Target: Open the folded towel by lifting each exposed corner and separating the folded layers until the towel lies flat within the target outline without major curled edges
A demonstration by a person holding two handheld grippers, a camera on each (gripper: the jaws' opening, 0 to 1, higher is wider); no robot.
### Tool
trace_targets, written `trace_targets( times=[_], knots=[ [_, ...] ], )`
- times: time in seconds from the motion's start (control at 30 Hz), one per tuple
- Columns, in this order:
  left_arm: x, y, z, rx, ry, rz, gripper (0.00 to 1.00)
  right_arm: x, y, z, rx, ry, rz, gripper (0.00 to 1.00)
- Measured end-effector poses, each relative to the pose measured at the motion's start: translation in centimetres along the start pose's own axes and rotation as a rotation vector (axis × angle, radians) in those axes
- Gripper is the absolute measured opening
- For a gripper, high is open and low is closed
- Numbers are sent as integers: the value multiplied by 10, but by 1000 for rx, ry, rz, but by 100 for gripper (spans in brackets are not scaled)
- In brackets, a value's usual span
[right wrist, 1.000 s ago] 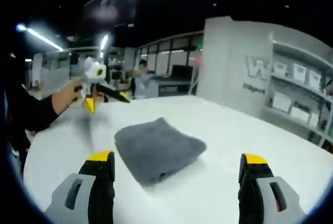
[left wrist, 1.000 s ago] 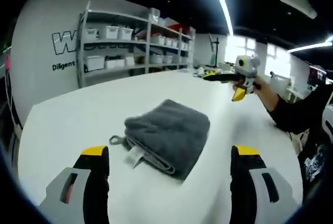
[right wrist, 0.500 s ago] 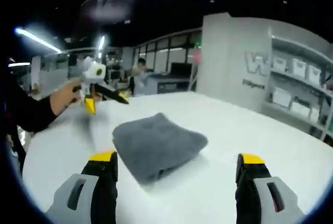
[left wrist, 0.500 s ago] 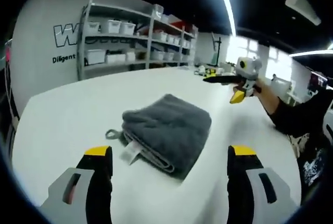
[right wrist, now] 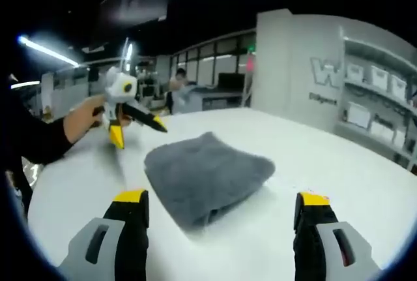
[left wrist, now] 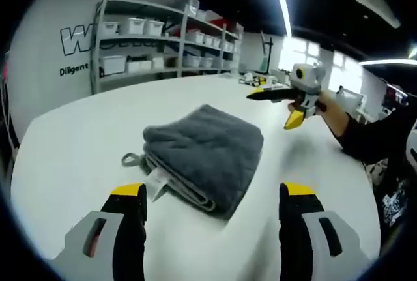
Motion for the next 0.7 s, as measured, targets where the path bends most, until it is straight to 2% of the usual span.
trace_targets(
  times=[0.13, 0.27, 0.5, 0.7],
  knots=[
    [-2, -3, -4, 3, -2, 10, 77, 1, -7, -3, -15, 1, -13, 90],
    [-1, -8, -9, 9, 31, 21, 74, 0, -11, -5, -22, -1, -22, 88],
    [5, -17, -17, -26, -8, 27, 66, -7, -23, -12, -45, 11, -46, 86],
    [0, -21, -21, -52, -12, 21, 60, -13, -30, -14, -67, 12, -78, 78]
  ],
)
Point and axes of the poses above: the point that each gripper's makers call its tool centre point, and the gripper's own axes: z roughly backward along the fingers, x roughly to its right, y roughly out of its top, the point moved 7 cm from there along z, roughly backward along the fingers, and after that the axes turned 13 degrees about x, right-handed, at the moved point
